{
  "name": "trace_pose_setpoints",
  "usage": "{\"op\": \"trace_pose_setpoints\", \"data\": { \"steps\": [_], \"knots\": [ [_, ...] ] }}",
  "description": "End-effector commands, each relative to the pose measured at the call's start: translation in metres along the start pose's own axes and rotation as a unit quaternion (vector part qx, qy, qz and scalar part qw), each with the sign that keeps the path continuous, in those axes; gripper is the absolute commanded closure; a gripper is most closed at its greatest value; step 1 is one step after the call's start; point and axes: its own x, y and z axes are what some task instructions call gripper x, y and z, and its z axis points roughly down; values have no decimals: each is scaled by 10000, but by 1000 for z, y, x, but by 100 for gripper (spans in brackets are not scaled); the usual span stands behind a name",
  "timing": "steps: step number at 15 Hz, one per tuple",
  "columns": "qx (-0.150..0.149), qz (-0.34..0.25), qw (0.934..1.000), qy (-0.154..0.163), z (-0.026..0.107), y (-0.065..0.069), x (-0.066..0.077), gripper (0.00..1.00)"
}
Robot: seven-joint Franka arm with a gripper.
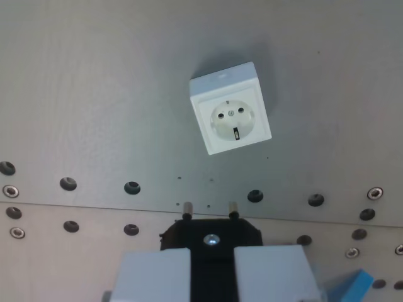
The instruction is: Move above the white socket
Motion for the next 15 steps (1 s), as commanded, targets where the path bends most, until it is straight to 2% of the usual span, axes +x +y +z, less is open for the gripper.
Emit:
{"op": "trace_pose_setpoints", "data": {
  "steps": [1, 15],
  "knots": [
    [-77, -450, 9979, 462, 15, 6, -6, 100],
    [-132, -1044, 9937, 374, 84, 15, -19, 100]
  ]
}}
